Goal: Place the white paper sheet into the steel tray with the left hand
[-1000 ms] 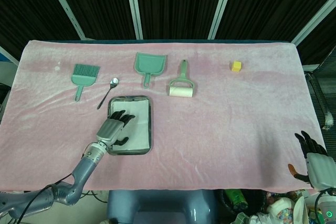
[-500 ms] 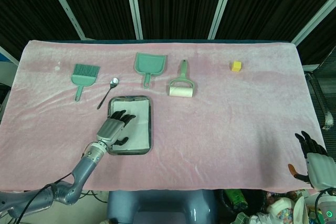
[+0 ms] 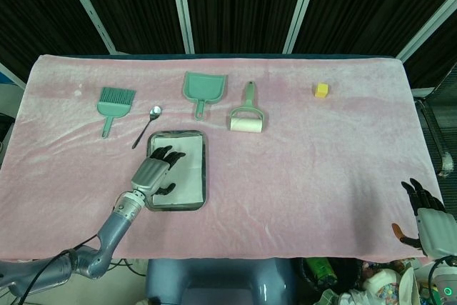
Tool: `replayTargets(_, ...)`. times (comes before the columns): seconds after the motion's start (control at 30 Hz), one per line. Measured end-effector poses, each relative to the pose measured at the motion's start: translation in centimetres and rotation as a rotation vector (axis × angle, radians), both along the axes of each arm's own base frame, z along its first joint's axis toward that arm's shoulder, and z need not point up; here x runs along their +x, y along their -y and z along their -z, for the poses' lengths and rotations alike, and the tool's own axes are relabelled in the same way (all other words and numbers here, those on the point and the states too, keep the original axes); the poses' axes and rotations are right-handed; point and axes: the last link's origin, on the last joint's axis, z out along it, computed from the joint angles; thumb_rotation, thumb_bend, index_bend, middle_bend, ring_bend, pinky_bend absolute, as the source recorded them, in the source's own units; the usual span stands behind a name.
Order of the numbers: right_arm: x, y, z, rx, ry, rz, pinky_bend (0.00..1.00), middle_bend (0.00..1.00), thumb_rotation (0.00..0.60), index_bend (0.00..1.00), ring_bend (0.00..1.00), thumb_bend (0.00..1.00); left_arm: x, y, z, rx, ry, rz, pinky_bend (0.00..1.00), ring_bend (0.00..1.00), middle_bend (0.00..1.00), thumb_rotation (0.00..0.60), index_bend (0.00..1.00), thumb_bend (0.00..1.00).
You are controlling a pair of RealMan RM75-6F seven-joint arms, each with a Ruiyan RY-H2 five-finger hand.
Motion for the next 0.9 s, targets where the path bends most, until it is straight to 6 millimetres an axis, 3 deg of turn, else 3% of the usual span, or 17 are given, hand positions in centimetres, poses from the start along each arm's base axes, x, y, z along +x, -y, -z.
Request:
replayTargets(0.2,0.0,0.0,0.0,-0.001,-0.005,-0.004,0.14,0.0,0.6,0.0,0.09,0.25,0.6,0.0,-1.6,0.064,0.0,0.072,0.07,0.0,0.17,0.6,0.12,0.32)
replayTargets(0.4,0.1,0.1,-0.1,-0.007,-0.015,-0.03,0.14,0.0,0.6,0.0,0.09,0.26,-0.2,0.1,-5.3,0.227,-0.036,0.133,0.0,0.0,0.12,0.6,0.13,0.31)
replayTargets(0.6,0.2,0.2,-0.1,-0.014,-0.017,-0.049,0.14,0.0,0.6,0.0,0.09,0.26,-3.0,2.2,-9.6,0.305,-0.045,0.074,0.0,0.0,0.11,0.6,0.13,0.31)
replayTargets(0.77,0.3,0.1,0.0,-0.012,-0.019,-0.059,0.14,0.0,0.6,0.0,0.09,0.25,-6.2,5.5,-13.2,0.34,-0.049,-0.035,0.0,0.0,0.11,0.6,0.13,0.31)
replayTargets(0.9,0.3,0.1,0.0,-0.011,-0.023,-0.062,0.14,0.0,0.6,0.0,0.09,0.25,-8.8,7.7,-15.0,0.36,-0.041,-0.119,0.0,0.0,0.11,0.6,0.13,0.31)
